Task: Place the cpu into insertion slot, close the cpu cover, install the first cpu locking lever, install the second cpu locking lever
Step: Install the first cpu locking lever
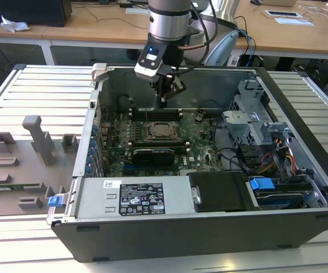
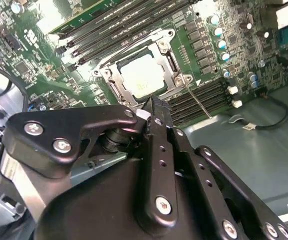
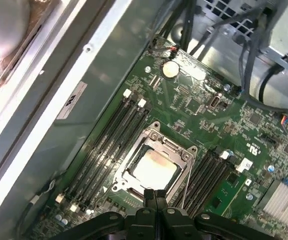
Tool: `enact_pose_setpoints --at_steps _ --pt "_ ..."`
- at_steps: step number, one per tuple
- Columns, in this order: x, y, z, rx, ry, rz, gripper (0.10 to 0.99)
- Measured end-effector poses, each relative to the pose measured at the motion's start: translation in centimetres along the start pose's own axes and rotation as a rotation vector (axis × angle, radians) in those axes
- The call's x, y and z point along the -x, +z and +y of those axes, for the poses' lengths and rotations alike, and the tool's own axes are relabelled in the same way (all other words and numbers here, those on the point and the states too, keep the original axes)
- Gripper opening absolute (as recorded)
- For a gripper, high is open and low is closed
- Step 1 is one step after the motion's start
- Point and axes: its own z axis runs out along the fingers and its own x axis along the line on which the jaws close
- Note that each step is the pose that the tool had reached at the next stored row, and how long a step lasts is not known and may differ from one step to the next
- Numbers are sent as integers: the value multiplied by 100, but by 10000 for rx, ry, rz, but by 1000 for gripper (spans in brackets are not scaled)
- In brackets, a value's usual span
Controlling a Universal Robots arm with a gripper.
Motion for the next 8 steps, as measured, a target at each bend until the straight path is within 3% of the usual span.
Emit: enact_pose_setpoints --at_steps 8 --pt "0 0 0 7 -1251 0 106"
